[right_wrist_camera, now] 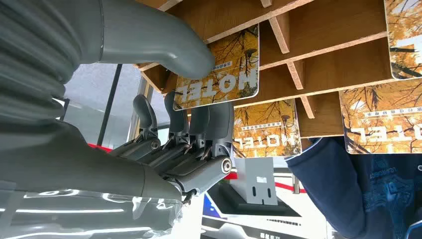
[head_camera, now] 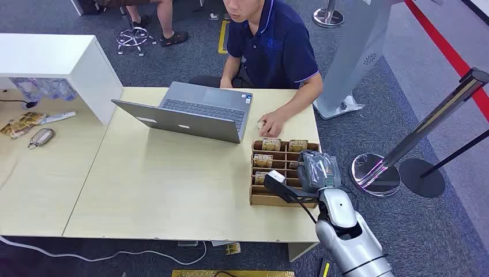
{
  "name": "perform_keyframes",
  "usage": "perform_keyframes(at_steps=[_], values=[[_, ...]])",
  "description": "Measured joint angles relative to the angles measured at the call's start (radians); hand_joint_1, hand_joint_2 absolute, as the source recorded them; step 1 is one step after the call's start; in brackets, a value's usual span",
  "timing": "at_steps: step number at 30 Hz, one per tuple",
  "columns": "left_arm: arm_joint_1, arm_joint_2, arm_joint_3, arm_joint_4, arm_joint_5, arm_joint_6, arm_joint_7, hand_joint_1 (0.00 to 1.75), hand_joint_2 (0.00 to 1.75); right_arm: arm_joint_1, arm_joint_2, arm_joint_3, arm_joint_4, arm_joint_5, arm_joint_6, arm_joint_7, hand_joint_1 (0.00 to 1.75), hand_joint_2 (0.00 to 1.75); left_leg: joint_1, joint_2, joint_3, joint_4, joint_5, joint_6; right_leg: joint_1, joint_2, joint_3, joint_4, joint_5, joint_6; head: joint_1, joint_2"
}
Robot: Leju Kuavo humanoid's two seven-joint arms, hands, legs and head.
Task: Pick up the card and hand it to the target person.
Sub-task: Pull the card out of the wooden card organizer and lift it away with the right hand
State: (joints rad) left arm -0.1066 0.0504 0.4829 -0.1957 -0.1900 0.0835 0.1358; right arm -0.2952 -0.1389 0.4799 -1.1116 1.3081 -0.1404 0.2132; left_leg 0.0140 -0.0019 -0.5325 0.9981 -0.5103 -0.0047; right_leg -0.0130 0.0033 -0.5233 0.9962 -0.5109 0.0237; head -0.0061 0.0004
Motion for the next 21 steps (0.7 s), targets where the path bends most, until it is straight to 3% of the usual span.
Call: perform_keyframes(at_steps=[2, 6, 14, 21], values=[[0.0, 0.0, 0.0, 0.0, 0.0, 0.0, 0.0, 0.0, 1.75, 0.0, 0.0, 0.0, 0.001, 0.001, 0.0, 0.0, 1.35, 1.75, 0.0, 0.0, 0.0, 0.0, 0.0, 0.0, 0.0, 0.0, 0.0, 0.0, 0.0, 0.0, 0.0, 0.0], [0.0, 0.0, -0.001, 0.0, 0.0, 0.0, 0.0, 0.0, 1.75, 0.0, 0.001, -0.001, 0.006, 0.004, -0.005, 0.0, 1.72, 1.75, 0.0, 0.0, 0.0, 0.0, 0.0, 0.0, 0.0, 0.0, 0.0, 0.0, 0.0, 0.0, 0.0, 0.0], [0.0, -0.001, -0.002, 0.0, 0.001, 0.001, 0.004, 0.0, 1.75, 0.006, 0.001, -0.01, -0.011, 0.029, -0.033, 0.0, 1.75, 1.75, 0.0, 0.0, 0.0, 0.0, 0.0, 0.0, 0.0, 0.0, 0.0, 0.0, 0.0, 0.0, 0.0, 0.0], [0.001, -0.001, -0.002, 0.0, 0.006, 0.005, 0.011, 0.0, 1.75, 0.026, -0.001, -0.04, -0.176, 0.047, -0.014, 0.003, 1.75, 1.75, 0.0, 0.0, 0.0, 0.0, 0.0, 0.0, 0.0, 0.0, 0.0, 0.0, 0.0, 0.0, 0.0, 0.0]])
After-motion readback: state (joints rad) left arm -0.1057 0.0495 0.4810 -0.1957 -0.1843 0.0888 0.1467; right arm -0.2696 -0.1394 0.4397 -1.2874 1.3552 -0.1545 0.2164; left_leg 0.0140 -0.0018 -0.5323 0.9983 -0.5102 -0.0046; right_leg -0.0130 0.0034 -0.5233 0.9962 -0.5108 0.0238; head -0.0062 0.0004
